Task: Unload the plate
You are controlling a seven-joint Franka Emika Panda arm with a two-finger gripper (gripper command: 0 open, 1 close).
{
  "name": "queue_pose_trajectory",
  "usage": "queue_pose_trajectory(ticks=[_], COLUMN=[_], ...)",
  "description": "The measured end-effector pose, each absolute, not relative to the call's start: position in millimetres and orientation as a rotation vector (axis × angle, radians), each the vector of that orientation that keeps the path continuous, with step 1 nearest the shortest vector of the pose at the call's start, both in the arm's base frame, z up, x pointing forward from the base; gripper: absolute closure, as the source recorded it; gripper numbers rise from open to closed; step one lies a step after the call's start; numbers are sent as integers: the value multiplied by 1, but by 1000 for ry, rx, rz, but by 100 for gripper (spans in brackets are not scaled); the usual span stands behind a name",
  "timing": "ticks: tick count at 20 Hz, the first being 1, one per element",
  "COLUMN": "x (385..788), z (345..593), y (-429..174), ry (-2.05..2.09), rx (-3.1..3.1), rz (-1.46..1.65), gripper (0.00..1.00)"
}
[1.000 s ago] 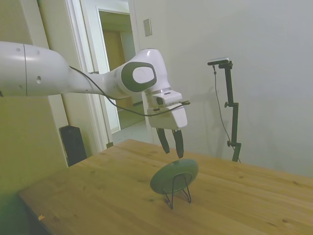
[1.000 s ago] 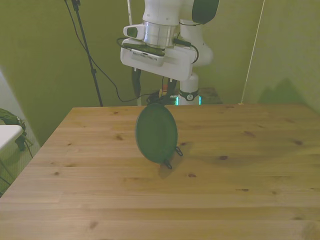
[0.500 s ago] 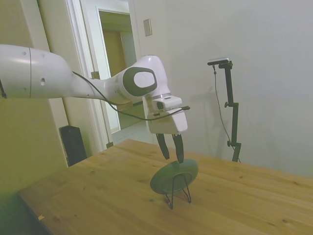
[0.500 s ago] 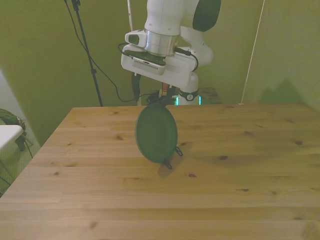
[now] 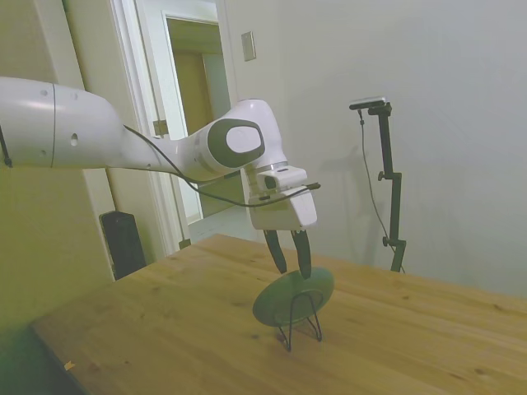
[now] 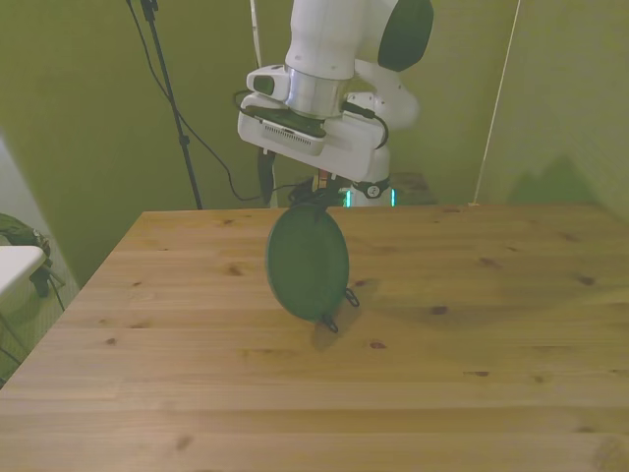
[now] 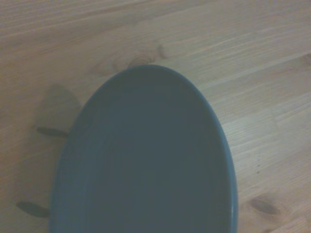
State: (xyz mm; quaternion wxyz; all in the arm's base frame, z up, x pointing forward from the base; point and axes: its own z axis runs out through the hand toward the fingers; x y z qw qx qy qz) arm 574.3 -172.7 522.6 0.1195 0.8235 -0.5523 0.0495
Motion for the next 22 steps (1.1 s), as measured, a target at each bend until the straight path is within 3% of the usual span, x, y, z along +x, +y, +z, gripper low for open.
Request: queue_pose_trajectory(ticks=[22], x=[574], z=[515], y=[-171], ry=[-1574], rx=[2403], rz=[164], gripper=[100])
